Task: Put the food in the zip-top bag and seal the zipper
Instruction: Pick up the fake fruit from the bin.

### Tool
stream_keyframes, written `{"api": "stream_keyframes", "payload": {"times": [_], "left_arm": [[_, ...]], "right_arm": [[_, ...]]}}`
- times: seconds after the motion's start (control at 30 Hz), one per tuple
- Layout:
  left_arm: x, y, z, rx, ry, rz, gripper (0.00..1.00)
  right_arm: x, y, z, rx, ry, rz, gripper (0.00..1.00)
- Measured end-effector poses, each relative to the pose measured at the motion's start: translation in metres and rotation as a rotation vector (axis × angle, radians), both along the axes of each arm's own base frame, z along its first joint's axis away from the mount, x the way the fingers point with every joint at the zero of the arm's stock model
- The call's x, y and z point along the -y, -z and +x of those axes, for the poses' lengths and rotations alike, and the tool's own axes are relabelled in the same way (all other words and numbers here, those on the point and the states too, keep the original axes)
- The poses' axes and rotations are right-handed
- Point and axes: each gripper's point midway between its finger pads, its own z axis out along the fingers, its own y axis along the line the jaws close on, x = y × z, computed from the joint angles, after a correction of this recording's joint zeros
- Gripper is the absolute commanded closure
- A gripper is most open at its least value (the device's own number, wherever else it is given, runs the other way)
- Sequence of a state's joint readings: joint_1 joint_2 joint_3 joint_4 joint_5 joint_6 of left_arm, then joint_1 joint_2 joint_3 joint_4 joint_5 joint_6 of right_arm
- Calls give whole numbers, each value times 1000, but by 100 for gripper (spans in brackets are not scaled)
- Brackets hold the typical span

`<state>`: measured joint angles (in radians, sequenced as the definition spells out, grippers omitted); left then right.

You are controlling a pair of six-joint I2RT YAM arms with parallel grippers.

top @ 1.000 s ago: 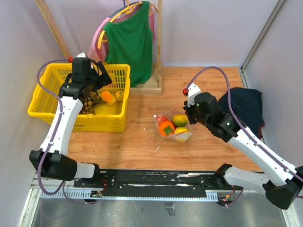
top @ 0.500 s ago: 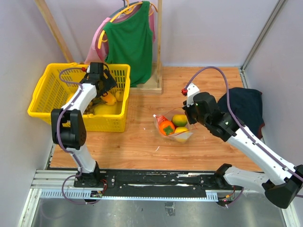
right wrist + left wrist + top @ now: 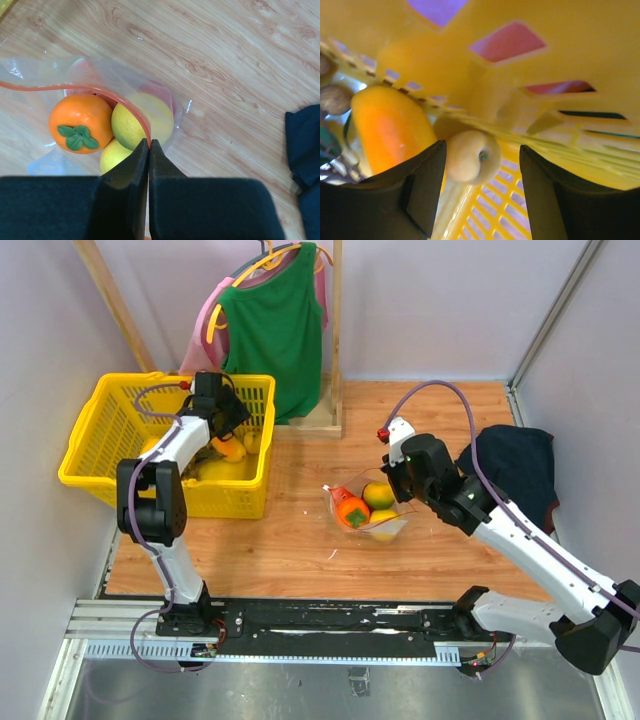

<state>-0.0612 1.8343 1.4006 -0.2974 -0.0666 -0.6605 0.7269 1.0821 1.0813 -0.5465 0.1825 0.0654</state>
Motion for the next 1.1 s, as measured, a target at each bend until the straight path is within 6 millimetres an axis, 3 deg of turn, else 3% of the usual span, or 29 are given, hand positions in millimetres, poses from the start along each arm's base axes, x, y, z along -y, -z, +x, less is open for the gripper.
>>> {"api": "stream_keyframes", "payload": {"times": [0.17, 0.3, 0.47, 0.57, 0.77, 0.97, 1.1], "left_arm": [[5, 4, 15, 37, 14, -19, 35], [11, 20, 20, 15, 40, -37, 33], [18, 61, 9, -73, 57, -58, 33], [22, 73, -2, -84, 59, -84, 31], [25, 86, -23, -109, 65, -102, 30], [28, 84, -21, -82, 78, -107, 21], [30, 82, -19, -69, 86, -114, 21]], "right_arm": [[-1, 3, 1, -7, -3, -11, 99], [-1, 4, 1, -7, -3, -13, 99], [-1, 7, 2, -14, -4, -21, 99], [-2, 8, 2, -16, -6, -25, 99], [-2, 9, 3, -19, -7, -27, 99], [-2, 8, 2, -18, -8, -26, 99], [-2, 9, 2, -19, -10, -25, 99]]}}
